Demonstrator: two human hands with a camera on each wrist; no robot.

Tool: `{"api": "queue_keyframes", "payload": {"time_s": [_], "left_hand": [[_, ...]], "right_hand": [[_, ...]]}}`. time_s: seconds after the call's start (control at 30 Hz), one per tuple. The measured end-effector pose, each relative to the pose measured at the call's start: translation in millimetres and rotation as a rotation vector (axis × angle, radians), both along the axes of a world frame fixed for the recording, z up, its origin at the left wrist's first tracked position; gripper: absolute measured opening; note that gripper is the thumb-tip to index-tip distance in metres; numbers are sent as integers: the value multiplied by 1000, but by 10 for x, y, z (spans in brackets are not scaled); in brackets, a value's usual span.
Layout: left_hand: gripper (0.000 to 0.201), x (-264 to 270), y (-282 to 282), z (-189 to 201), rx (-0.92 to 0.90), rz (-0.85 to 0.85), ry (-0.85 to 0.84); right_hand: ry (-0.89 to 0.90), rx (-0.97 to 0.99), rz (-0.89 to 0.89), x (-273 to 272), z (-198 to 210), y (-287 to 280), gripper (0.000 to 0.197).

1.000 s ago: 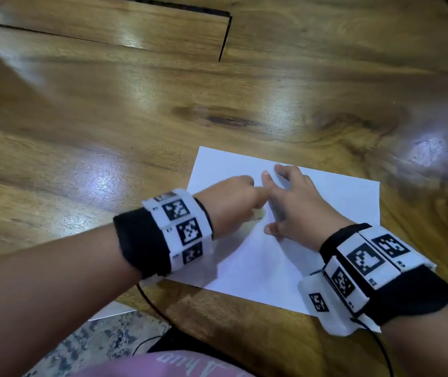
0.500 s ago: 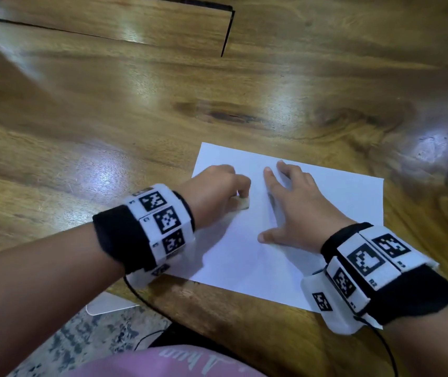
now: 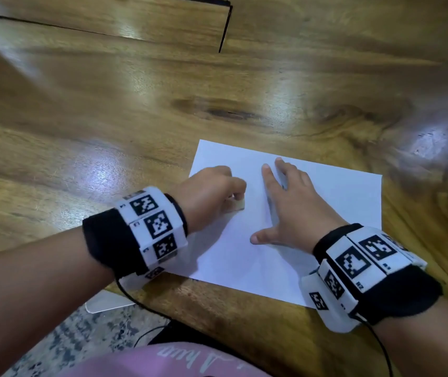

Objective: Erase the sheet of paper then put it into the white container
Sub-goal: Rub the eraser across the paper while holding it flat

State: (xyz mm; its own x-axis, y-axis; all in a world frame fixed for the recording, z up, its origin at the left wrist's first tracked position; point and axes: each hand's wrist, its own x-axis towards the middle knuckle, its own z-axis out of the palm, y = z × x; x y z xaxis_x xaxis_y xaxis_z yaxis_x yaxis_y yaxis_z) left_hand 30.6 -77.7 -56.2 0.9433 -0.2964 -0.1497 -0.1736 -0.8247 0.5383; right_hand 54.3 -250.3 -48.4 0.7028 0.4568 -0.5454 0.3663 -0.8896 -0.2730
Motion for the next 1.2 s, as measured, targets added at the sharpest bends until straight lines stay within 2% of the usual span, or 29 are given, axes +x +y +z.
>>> {"api": "queue_keyframes", "payload": {"time_s": [0.07, 0.17, 0.23, 0.33, 0.4, 0.5, 0.6, 0.73, 0.8, 0.87, 1.0, 1.07, 1.13, 1.2], "left_hand": [[10, -201, 51, -44, -49, -56, -17], [16, -560, 179, -26, -49, -145, 169], [24, -602, 254, 21, -40, -141, 281], [26, -472, 336, 107, -96, 39, 238], [13, -348, 397, 139, -167, 219, 198], [20, -252, 456, 143, -200, 345, 211], [18, -223, 402, 130, -118, 299, 206], [16, -174, 207, 86, -1, 169, 87], [11, -216, 140, 43, 14, 139, -6], [15, -332, 159, -23, 1, 102, -30], [21, -691, 278, -17, -58, -61, 209], [27, -696, 299, 6, -48, -80, 273], [30, -534, 280, 15, -39, -42, 182], [20, -340, 247, 19, -13, 9, 60]], "right_hand": [[-3, 8, -2, 9, -9, -12, 124], [-1, 22, -4, 12, -26, -20, 123], [13, 42, -1, 1, -19, -28, 115], [33, 66, 36, -26, 5, -30, 100], [42, 41, 65, -43, 8, -28, 105], [35, -18, 109, -62, -20, -21, 118], [13, -60, 144, -73, -40, -4, 120], [3, -68, 163, -78, -30, 10, 114], [5, -60, 155, -79, -29, 12, 113], [7, -61, 150, -82, -26, 14, 113], [13, -75, 151, -85, -10, 20, 113], [13, -67, 144, -84, -9, 23, 113], [11, -63, 145, -86, -16, 25, 113], [12, -53, 137, -87, -21, 22, 113]]}}
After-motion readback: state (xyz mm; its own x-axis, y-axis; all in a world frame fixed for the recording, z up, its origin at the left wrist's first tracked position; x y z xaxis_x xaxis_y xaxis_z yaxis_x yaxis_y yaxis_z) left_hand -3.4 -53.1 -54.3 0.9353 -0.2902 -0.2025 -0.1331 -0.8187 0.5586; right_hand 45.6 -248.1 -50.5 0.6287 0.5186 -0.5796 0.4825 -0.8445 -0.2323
